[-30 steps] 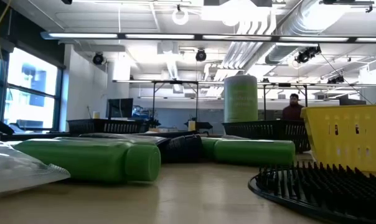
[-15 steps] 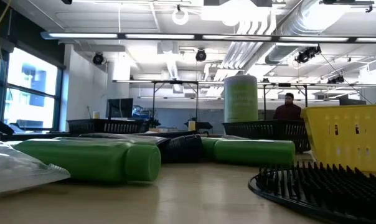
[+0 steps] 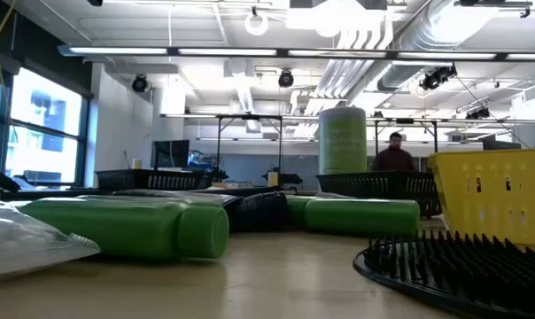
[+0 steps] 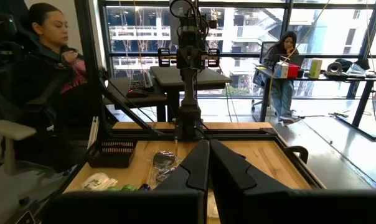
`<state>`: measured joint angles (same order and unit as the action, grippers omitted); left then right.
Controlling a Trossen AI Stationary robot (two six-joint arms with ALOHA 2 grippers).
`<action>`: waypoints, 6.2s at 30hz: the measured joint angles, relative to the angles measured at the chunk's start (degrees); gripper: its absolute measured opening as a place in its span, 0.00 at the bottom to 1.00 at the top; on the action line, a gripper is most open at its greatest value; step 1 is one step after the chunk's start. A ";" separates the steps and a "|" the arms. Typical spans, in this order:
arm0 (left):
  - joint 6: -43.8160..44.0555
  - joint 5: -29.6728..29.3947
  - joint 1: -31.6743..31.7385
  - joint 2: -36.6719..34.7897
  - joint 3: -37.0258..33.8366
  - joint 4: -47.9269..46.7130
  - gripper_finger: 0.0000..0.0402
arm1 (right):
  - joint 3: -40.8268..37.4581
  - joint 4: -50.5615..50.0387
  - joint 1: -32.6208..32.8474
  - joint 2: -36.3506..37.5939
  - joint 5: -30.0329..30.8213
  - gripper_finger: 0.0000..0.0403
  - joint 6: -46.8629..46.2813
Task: Pick & Place Travel size toiletries
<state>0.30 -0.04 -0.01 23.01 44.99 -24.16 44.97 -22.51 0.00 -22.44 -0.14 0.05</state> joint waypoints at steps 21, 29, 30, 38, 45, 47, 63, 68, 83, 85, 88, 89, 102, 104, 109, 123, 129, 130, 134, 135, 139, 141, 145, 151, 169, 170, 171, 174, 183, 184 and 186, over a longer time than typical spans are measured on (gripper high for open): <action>0.00 -0.02 -0.02 -0.01 0.00 0.00 0.00 | 0.00 -0.01 -0.01 -0.01 -0.01 0.01 0.00; 0.00 -0.01 -0.01 0.01 0.00 0.00 0.00 | 0.00 -0.01 0.00 0.00 -0.02 0.01 -0.01; 0.00 0.00 -0.02 -0.01 0.00 -0.01 0.00 | 0.00 0.00 0.00 0.00 -0.02 0.01 -0.01; 0.00 0.00 0.00 -0.01 0.00 0.00 0.00 | 0.00 0.00 0.00 -0.01 -0.02 0.01 0.00; 0.00 -0.02 -0.02 0.00 0.00 -0.01 0.00 | 0.00 0.00 -0.01 0.00 -0.02 0.01 -0.01; 0.00 -0.01 -0.02 0.00 0.00 0.01 0.00 | 0.00 -0.02 0.01 -0.02 -0.02 0.01 0.01; 0.00 0.01 -0.01 0.00 0.00 0.00 0.00 | 0.00 0.01 0.01 -0.02 -0.02 0.01 -0.01; 0.00 0.00 0.00 -0.01 0.00 -0.01 0.00 | 0.00 0.00 0.00 -0.01 -0.02 0.01 -0.01; -1.53 -0.04 -0.02 0.02 0.00 0.06 0.00 | 0.00 0.02 -0.01 0.00 0.02 0.01 0.07; -2.48 -0.32 -0.01 0.02 0.00 0.61 0.00 | 0.00 0.05 0.01 -0.01 0.15 0.01 0.02; -3.35 -0.68 -0.01 0.02 0.00 0.48 0.00 | 0.00 0.05 0.02 0.00 0.04 0.01 0.25; -3.33 -0.77 0.00 0.02 0.00 0.49 0.00 | 0.00 0.08 0.02 -0.02 0.04 0.01 0.77; -4.57 -0.82 -0.02 0.19 -2.04 -1.83 0.00 | 0.00 -1.44 0.02 -0.02 -0.07 0.01 -2.84; -4.58 -0.82 0.00 0.18 -2.27 -1.81 0.00 | 0.00 -1.57 0.02 -0.02 -0.25 0.01 -3.82; -5.27 -0.82 0.00 0.15 -3.36 -1.60 0.00 | -0.31 -3.14 0.02 -0.02 -3.83 0.01 -4.78; -6.49 0.94 0.00 0.14 -18.07 13.78 0.00 | -13.70 8.25 0.02 0.00 -7.80 0.01 -4.80; -6.51 0.92 0.00 0.12 -25.28 21.18 0.00 | -23.51 20.59 0.02 0.00 -7.56 0.01 -4.80; -6.49 0.91 -0.01 0.10 -26.17 21.69 0.00 | -25.39 23.14 0.02 -0.01 -7.54 0.01 -4.82; -6.50 0.91 0.00 0.10 -28.68 21.71 0.00 | -33.26 33.16 0.02 -0.02 -7.48 0.01 -6.80; -6.49 0.90 0.00 0.10 -29.05 21.73 0.00 | -35.00 35.36 0.02 -0.02 -7.49 0.01 -7.50; -6.49 0.90 0.00 0.12 -29.49 22.06 0.00 | -40.57 42.45 0.02 -0.02 -6.27 0.01 -9.14; -6.48 0.91 -0.01 0.10 -29.49 23.10 0.00 | -42.84 46.01 0.02 -0.02 -4.94 0.01 -9.50; -6.13 0.91 -0.01 0.10 -29.49 25.14 0.00 | -44.35 51.48 0.02 -0.02 -4.45 0.01 -8.81; -4.98 2.45 0.00 0.12 -29.49 25.44 0.00 | -44.37 56.33 0.01 0.04 -4.72 0.01 -12.82; -4.39 5.47 0.00 0.10 -29.46 24.01 0.00 | -44.44 59.24 0.02 -0.02 -2.77 0.01 -13.78; -4.39 5.47 0.00 0.10 -29.46 24.01 0.00 | -44.44 59.24 0.00 -0.01 -2.95 0.01 -13.78; -4.39 5.47 0.00 0.12 -29.46 24.01 0.00 | -44.44 59.24 0.01 -0.02 -3.10 0.01 -13.78; -4.34 5.47 0.00 0.12 -29.44 24.01 0.00 | -44.46 59.24 -0.01 -0.02 -3.25 0.01 -13.94; -4.31 5.45 0.00 0.12 -29.42 24.03 0.00 | -44.50 59.20 -0.01 -0.02 -5.25 0.01 -13.89; -4.31 5.45 0.00 0.12 -29.42 24.03 0.00 | -44.51 59.20 0.02 -0.02 -5.34 0.01 -13.86; -4.31 5.45 0.00 0.12 -29.42 24.03 0.00 | -44.52 59.20 0.01 -0.02 -4.71 0.01 -13.80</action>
<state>-4.01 5.41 -0.01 23.14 15.57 -0.12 0.45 36.69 0.01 -22.46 -4.85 -13.76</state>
